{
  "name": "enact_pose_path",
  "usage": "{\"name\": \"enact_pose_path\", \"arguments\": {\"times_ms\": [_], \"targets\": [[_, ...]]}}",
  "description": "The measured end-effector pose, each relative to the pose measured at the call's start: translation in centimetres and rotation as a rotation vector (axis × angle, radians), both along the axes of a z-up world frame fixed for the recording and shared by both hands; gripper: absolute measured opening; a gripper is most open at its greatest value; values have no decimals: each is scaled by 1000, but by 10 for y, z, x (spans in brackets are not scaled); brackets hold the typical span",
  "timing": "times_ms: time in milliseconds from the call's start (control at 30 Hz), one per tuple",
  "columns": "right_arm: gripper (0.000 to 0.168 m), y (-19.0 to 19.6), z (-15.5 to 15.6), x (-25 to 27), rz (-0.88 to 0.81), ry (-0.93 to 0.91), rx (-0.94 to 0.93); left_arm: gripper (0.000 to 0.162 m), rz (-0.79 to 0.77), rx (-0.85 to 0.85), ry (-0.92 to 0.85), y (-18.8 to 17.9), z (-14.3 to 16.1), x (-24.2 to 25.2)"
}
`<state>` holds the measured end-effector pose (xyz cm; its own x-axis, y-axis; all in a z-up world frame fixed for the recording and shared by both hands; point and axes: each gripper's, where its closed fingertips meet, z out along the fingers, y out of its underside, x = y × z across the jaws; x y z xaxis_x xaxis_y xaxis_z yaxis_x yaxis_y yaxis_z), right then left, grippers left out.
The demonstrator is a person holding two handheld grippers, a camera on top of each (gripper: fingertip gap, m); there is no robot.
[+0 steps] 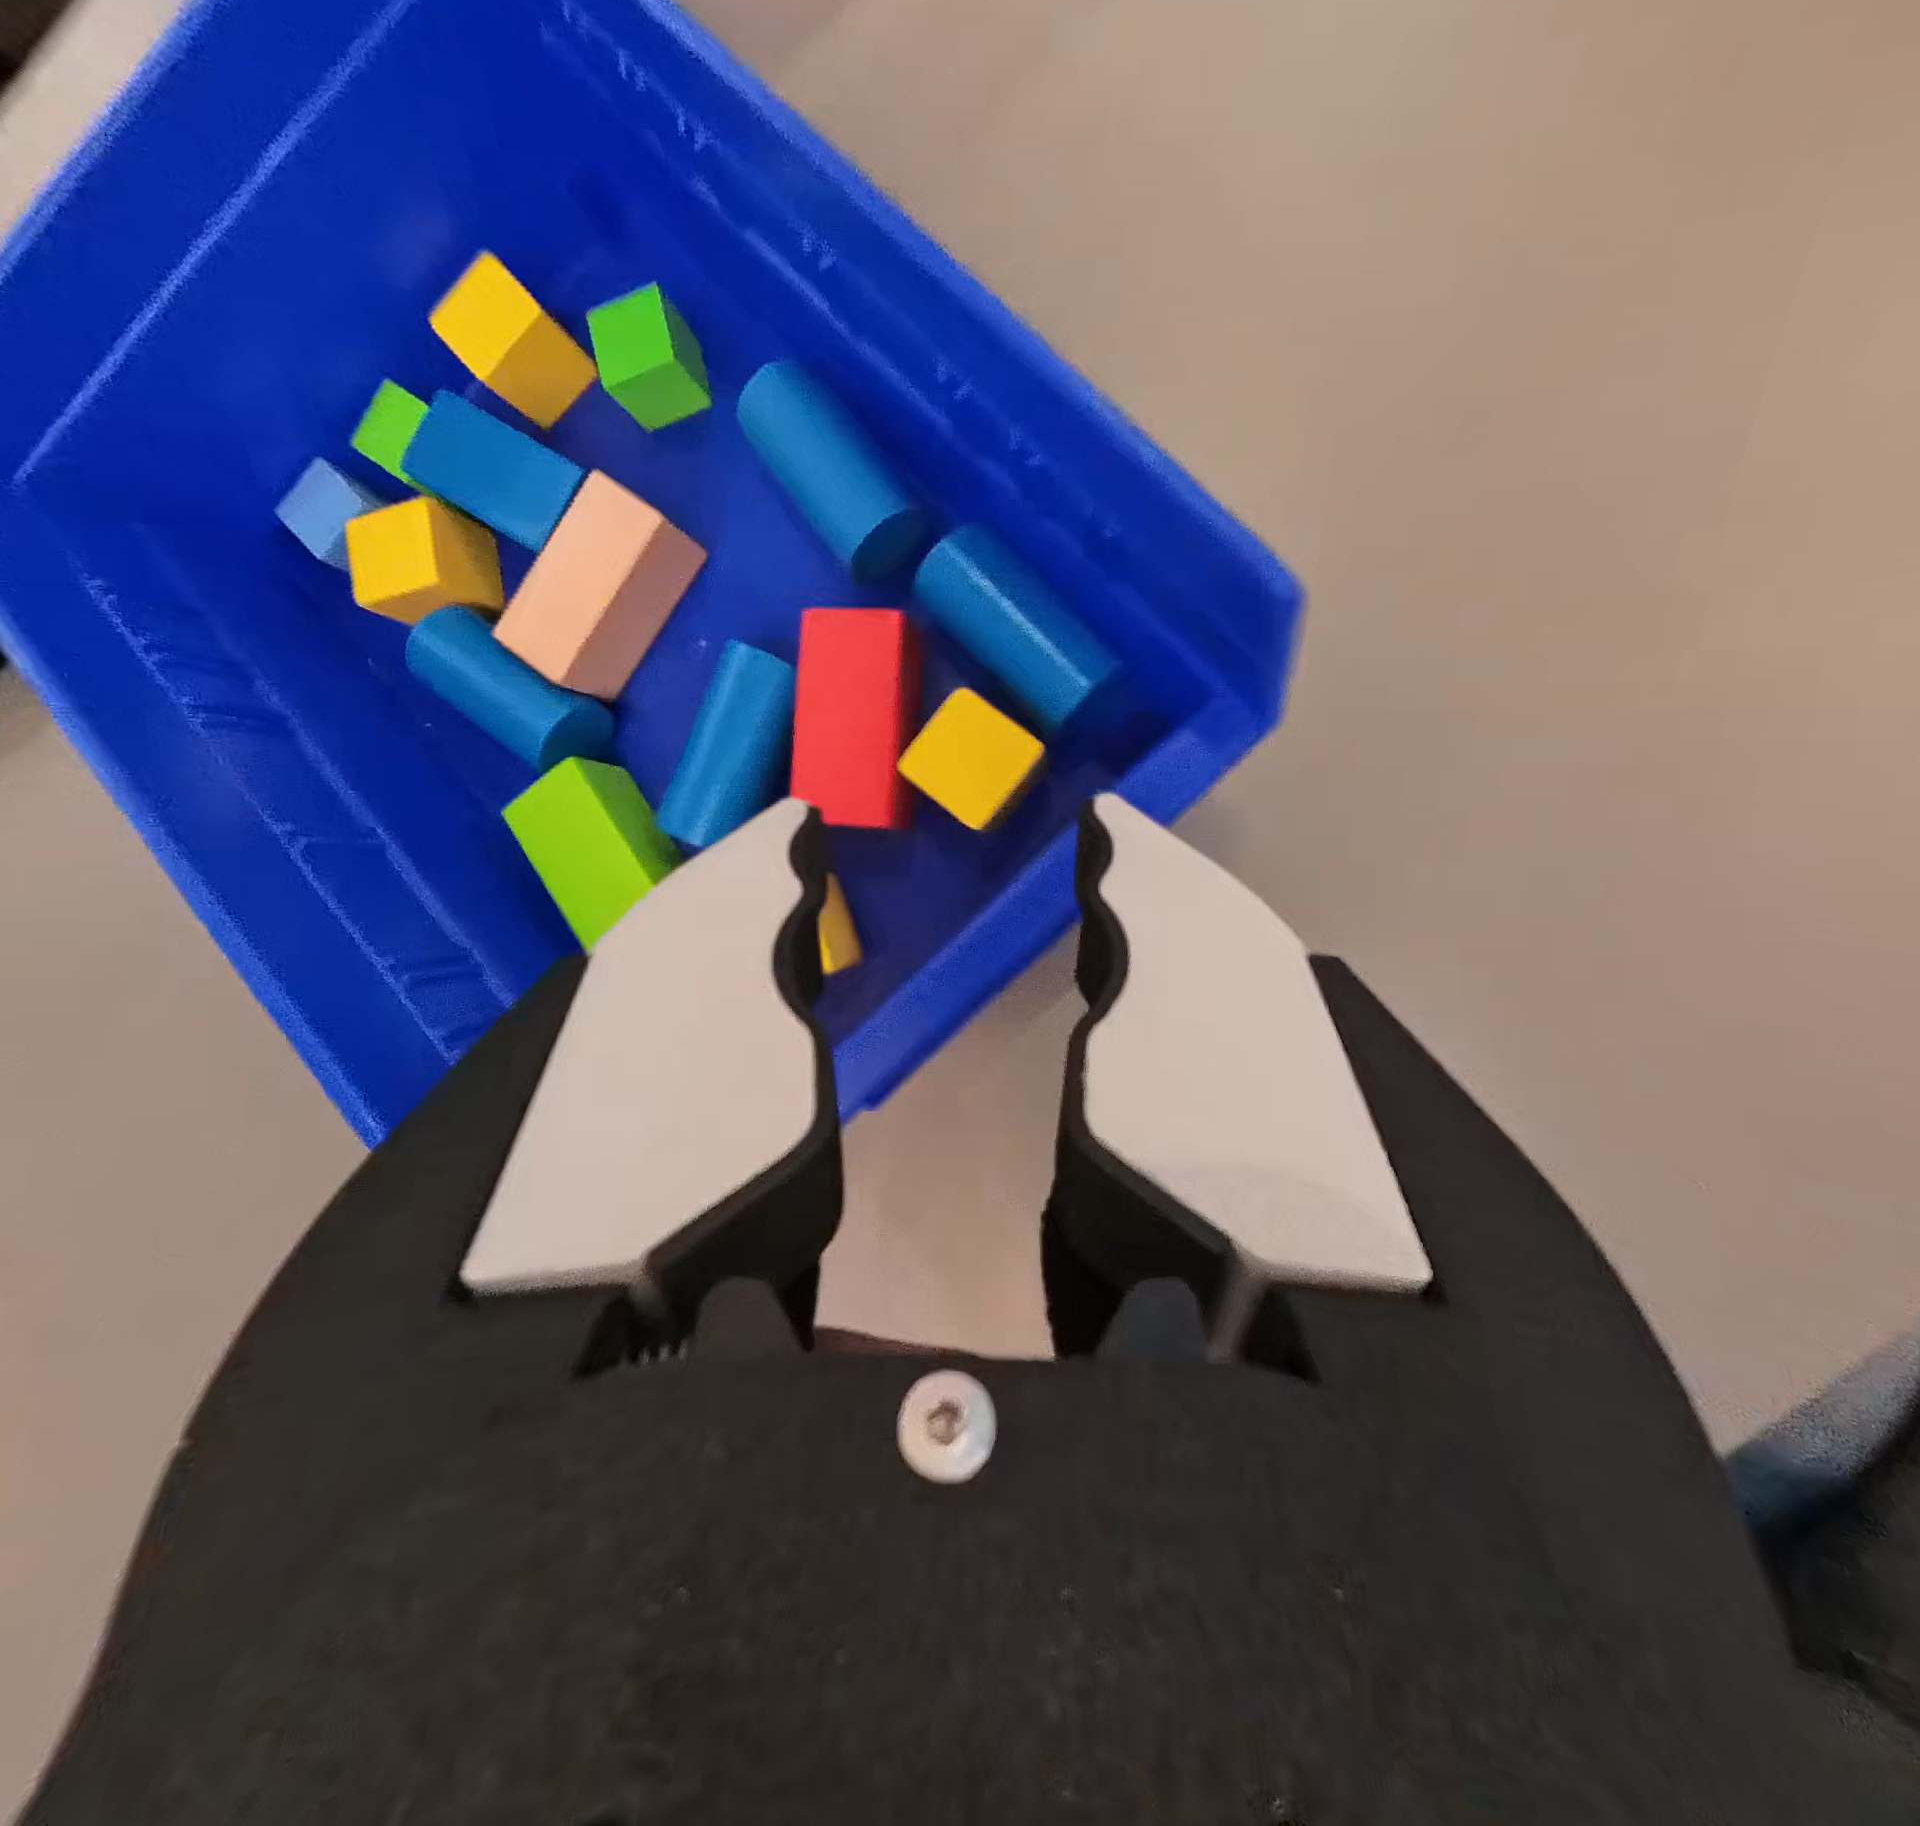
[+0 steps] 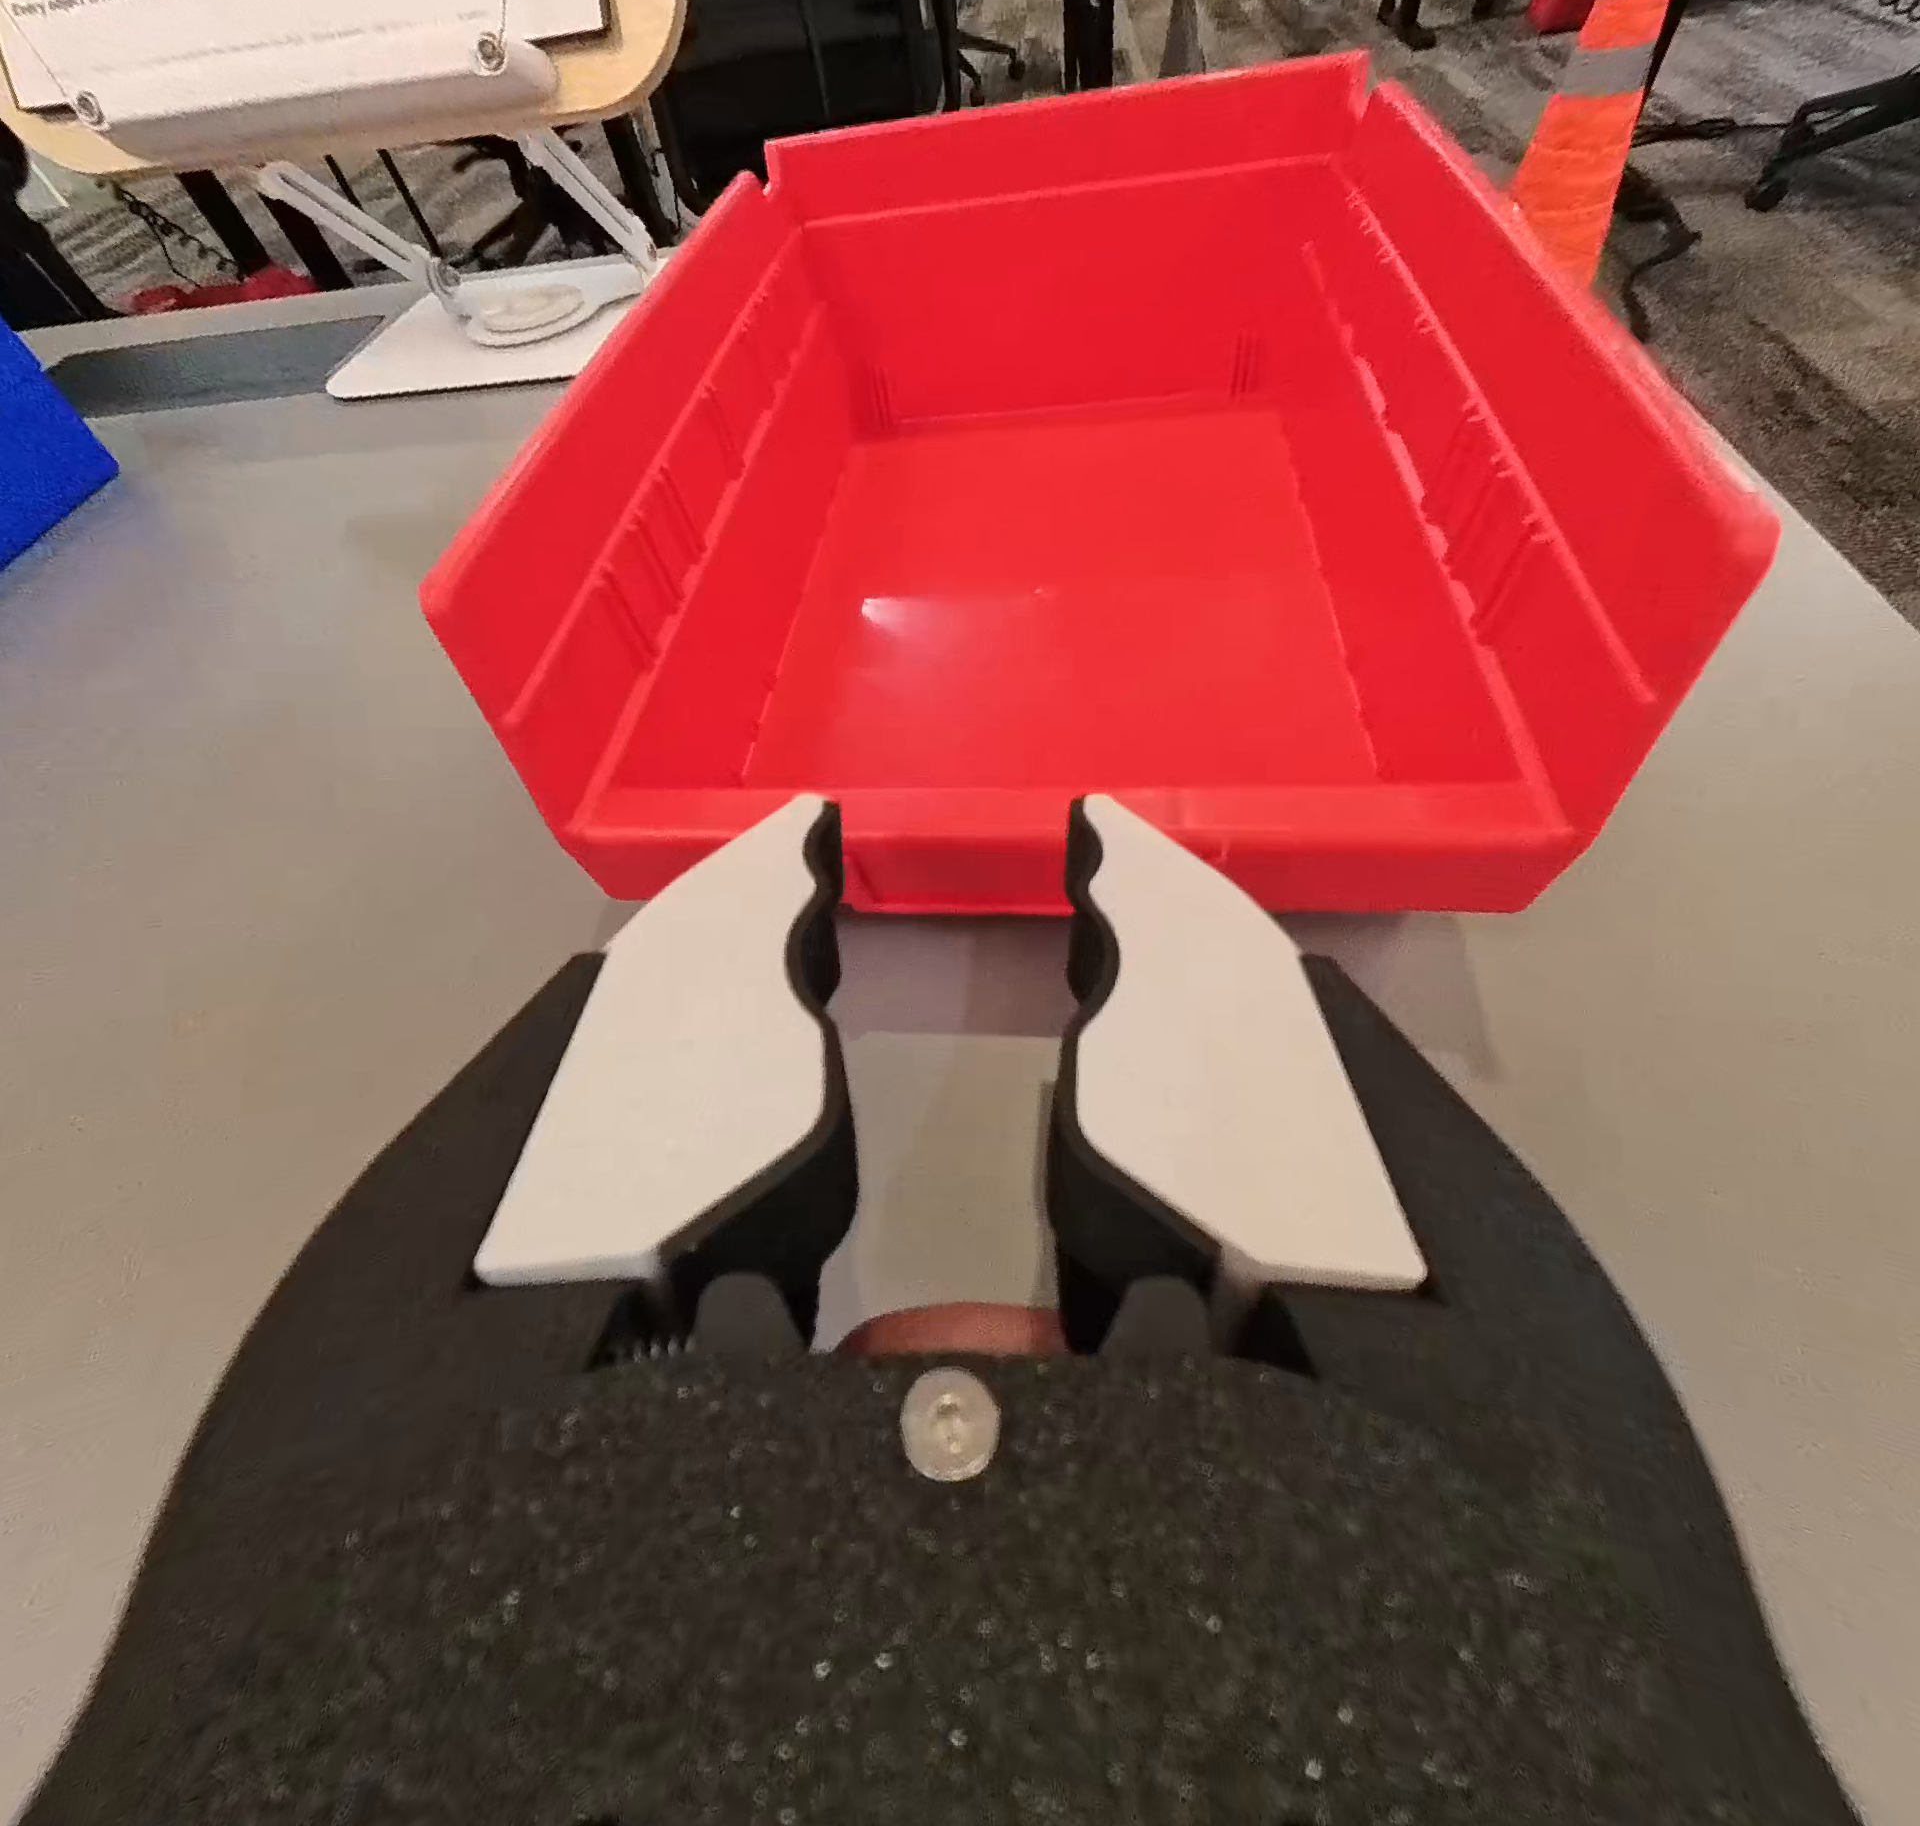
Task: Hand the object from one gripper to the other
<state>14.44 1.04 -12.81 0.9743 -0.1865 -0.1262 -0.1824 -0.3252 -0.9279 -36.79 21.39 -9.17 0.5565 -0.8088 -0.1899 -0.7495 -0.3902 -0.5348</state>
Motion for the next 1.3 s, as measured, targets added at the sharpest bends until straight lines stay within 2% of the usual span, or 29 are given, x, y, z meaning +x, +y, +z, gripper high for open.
{"name": "enact_pose_path", "arguments": {"times_ms": [200, 333, 500, 733, 867, 1033, 1100, 1167, 1300], "targets": [[41, 1, -4, 0, 5, 4, -12, 42, -16, -154, 151, 36, -45, 3], [41, 2, -5, 1, 11, 21, -14, 39, -3, -204, 123, 44, -57, 13], [41, 4, -8, -3, 32, 45, -23, 33, 22, -235, 220, 53, -75, 8], [41, 5, -10, -8, 47, 16, -38, 41, 75, -319, 298, 68, -90, 3], [40, 4, -10, -6, 44, 18, -38, 37, 74, -382, 315, 67, -101, 2], [40, 3, -9, -5, 42, 24, -34, 35, 81, -340, 310, 74, -97, -5], [40, 4, -2, -9, 58, 2, -8, 35, 84, -315, 241, 77, -86, -7], [40, 4, 11, -18, 83, -50, 23, 35, 85, -291, 99, 79, -65, -4], [37, 10, 48, -79, 317, -71, 101, 35, 6, -266, -344, 62, -3, 21]]}}
